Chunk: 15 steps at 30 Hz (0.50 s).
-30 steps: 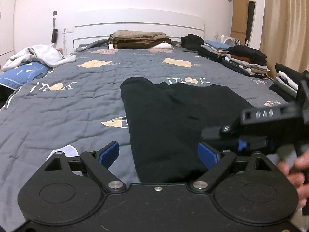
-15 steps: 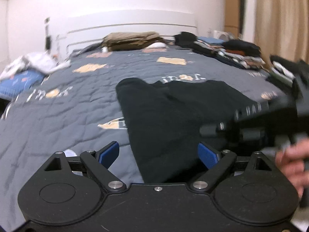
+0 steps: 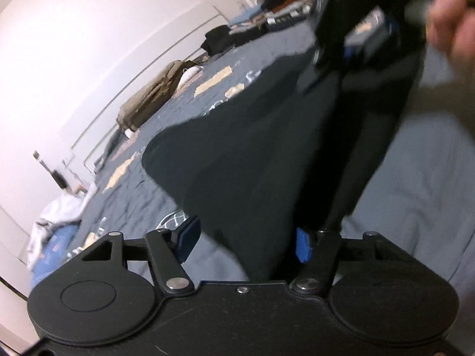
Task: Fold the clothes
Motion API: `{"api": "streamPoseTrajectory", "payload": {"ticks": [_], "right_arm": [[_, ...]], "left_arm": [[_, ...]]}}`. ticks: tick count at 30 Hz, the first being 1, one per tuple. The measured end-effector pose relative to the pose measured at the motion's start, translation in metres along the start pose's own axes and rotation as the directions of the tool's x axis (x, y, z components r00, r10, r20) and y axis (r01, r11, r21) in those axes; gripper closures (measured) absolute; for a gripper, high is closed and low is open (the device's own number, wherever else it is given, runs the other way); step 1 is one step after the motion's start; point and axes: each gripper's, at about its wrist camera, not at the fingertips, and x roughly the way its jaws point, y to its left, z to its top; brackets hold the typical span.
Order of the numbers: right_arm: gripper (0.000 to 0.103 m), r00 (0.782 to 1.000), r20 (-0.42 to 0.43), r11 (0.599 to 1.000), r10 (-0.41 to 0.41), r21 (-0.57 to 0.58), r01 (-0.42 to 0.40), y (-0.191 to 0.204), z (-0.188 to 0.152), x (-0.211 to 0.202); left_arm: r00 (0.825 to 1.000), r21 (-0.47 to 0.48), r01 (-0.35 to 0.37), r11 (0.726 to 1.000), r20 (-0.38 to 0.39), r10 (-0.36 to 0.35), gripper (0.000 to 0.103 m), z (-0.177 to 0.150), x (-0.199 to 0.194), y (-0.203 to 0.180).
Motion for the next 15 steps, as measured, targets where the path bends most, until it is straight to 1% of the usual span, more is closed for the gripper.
{"api": "streamPoseTrajectory", "payload": {"ticks": [1, 2, 4, 6, 8, 10, 12, 15], "right_arm": [[0.096, 1.0, 0.021, 1.0, -0.006, 0.01, 0.006, -0.004, 0.003, -0.007], [0.096, 0.999, 0.038, 1.0, -0.012, 0.012, 0.012, -0.007, 0.005, -0.013], [0.097, 0.997, 0.071, 1.0, -0.027, 0.013, 0.026, -0.013, 0.011, -0.027], [0.097, 0.994, 0.101, 0.999, -0.045, 0.011, 0.044, -0.017, 0.017, -0.04], [0.097, 0.99, 0.121, 0.997, -0.074, -0.013, 0.076, -0.018, 0.018, -0.046], [0.097, 0.989, 0.125, 0.996, -0.079, -0.019, 0.082, -0.023, 0.02, -0.049], [0.097, 0.99, 0.12, 0.997, -0.072, -0.017, 0.074, -0.029, 0.021, -0.05], [0.097, 0.992, 0.112, 0.998, -0.061, -0.014, 0.063, -0.038, 0.023, -0.052]], "left_arm": [[1.0, 0.017, -0.005, 1.0, 0.001, 0.005, 0.043, -0.001, -0.002, 0.0], [1.0, 0.035, -0.01, 0.999, 0.003, 0.01, 0.049, -0.003, -0.004, 0.0], [1.0, 0.05, -0.025, 0.998, 0.02, 0.024, 0.05, -0.005, -0.008, 0.001], [0.999, 0.062, -0.039, 0.997, 0.041, 0.037, 0.045, -0.002, -0.009, -0.003], [0.997, 0.099, -0.059, 0.993, 0.05, 0.054, 0.04, 0.001, -0.004, -0.015], [0.996, 0.14, -0.075, 0.987, 0.057, 0.067, 0.04, 0.002, 0.003, -0.027], [0.993, 0.156, -0.109, 0.982, 0.068, 0.1, 0.04, 0.003, 0.01, -0.035], [0.992, 0.145, -0.117, 0.982, 0.056, 0.11, 0.04, 0.008, 0.012, -0.035]]}}
